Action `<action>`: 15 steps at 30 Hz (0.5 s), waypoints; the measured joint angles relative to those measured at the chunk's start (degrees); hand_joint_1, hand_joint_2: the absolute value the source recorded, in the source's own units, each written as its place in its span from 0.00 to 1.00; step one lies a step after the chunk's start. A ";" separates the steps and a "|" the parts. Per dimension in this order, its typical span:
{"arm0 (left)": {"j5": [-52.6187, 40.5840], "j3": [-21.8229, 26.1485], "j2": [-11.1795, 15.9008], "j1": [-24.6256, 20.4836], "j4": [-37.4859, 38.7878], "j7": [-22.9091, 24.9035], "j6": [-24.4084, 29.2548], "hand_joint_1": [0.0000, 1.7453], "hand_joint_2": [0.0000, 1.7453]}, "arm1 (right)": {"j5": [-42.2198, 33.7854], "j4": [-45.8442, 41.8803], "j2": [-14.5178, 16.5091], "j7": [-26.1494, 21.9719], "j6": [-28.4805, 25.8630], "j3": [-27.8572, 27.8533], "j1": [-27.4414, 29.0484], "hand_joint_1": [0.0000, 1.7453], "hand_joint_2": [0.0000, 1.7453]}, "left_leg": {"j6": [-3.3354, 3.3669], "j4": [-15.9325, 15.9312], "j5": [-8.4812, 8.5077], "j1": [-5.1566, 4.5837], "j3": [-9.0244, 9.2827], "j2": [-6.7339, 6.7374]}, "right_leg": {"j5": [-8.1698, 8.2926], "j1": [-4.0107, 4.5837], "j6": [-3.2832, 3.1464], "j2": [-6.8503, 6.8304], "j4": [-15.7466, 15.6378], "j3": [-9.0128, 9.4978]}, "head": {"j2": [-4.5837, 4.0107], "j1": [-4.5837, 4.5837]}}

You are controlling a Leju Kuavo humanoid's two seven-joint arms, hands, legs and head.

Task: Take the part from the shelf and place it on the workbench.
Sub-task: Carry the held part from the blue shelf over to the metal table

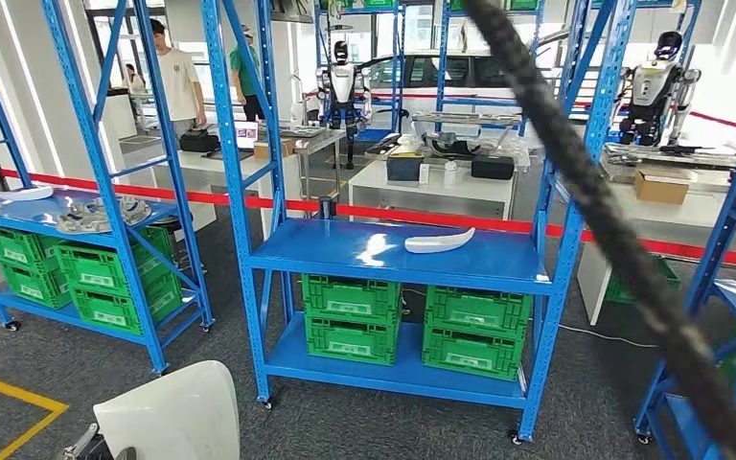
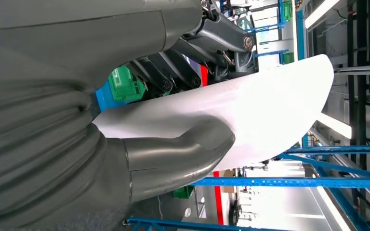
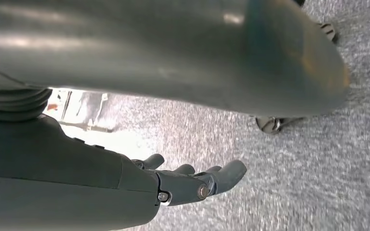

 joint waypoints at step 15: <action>-0.09 0.68 -0.01 1.82 -0.79 -0.88 0.04 1.00 1.00 | 0.60 0.00 0.13 1.09 -0.02 0.05 0.19 0.00 0.00 | -0.59 -0.20 -3.24 -0.22 3.06 11.24 | 0.81 0.10 0.05 -10.86 0.04 -0.72 | 0.00 -0.13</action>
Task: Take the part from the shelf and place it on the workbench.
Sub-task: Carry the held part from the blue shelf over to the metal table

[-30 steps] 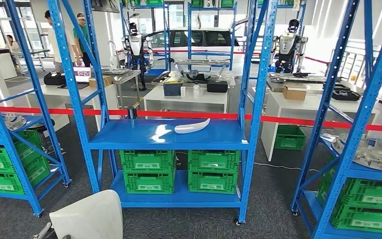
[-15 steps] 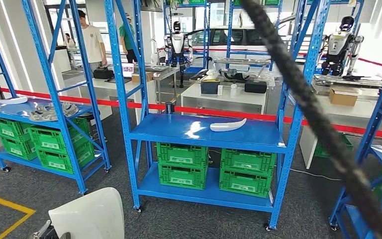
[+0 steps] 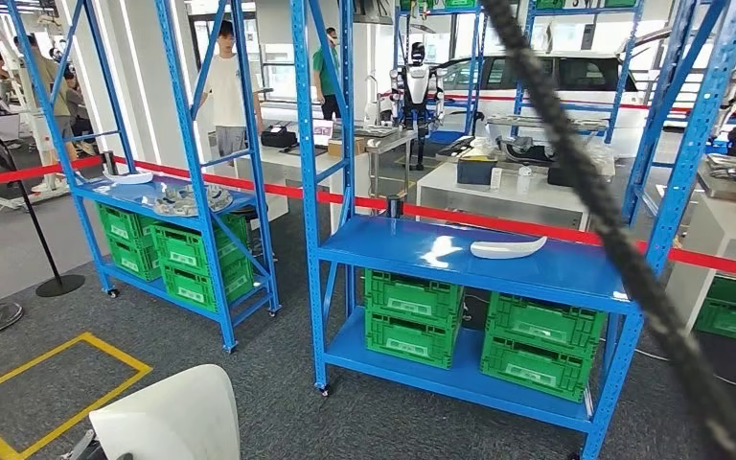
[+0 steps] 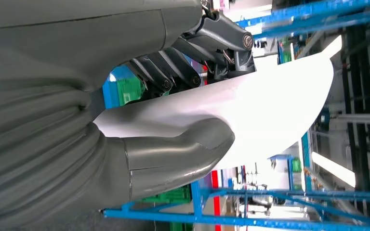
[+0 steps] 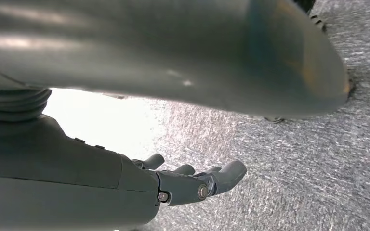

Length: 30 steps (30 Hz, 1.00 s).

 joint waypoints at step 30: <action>5.42 8.02 2.89 12.65 -6.06 -6.13 0.75 1.00 1.00 | 3.57 0.00 -0.86 -3.58 0.65 3.01 0.73 0.00 0.00 | -0.58 0.44 -0.67 0.08 0.33 -0.22 | -0.71 -0.44 -0.17 0.91 0.84 -0.09 | 0.00 -0.06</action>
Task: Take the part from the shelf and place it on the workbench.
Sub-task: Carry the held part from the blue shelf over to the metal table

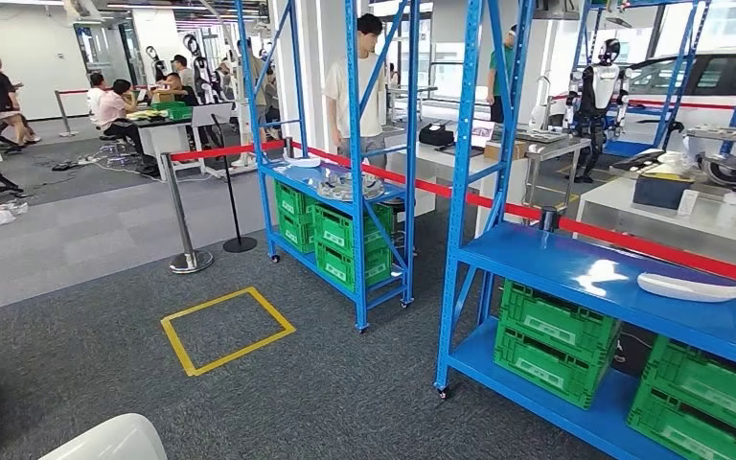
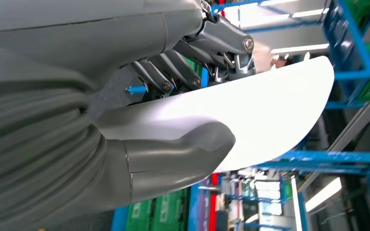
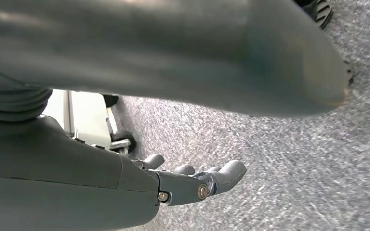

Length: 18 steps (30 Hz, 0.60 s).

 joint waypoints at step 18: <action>2.86 1.08 0.93 -0.86 0.52 -2.70 1.17 1.00 1.00 | -0.79 -0.01 -0.07 0.41 0.22 0.13 -0.20 0.00 0.00 | -0.31 -0.22 2.01 0.75 -1.89 -11.53 | 0.67 -0.63 0.08 9.42 -0.25 -0.13 | 0.00 0.02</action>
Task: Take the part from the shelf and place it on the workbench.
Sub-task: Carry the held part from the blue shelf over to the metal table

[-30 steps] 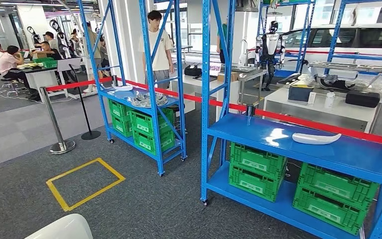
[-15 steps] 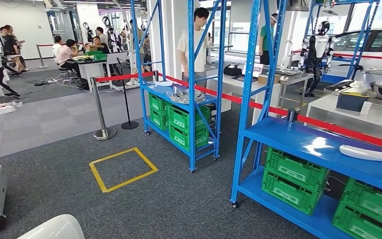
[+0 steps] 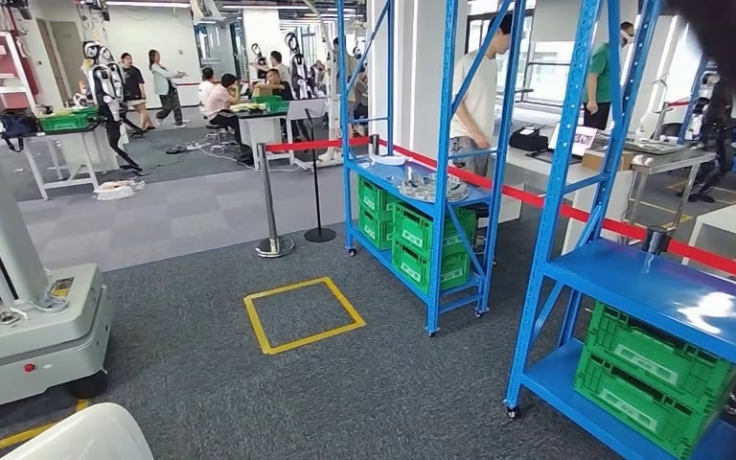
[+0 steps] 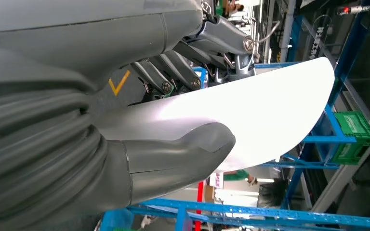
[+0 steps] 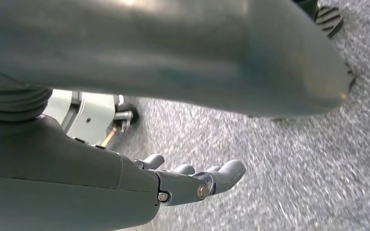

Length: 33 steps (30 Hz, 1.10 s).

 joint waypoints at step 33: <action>-5.50 5.94 -0.22 -1.19 -5.68 -2.70 4.40 1.00 1.00 | -0.91 -0.03 1.73 -0.58 0.26 -0.49 -0.03 0.00 0.00 | -0.26 2.98 -1.48 -0.06 -1.99 3.18 | 1.40 0.12 -0.91 -1.73 -1.77 0.24 | 0.00 0.04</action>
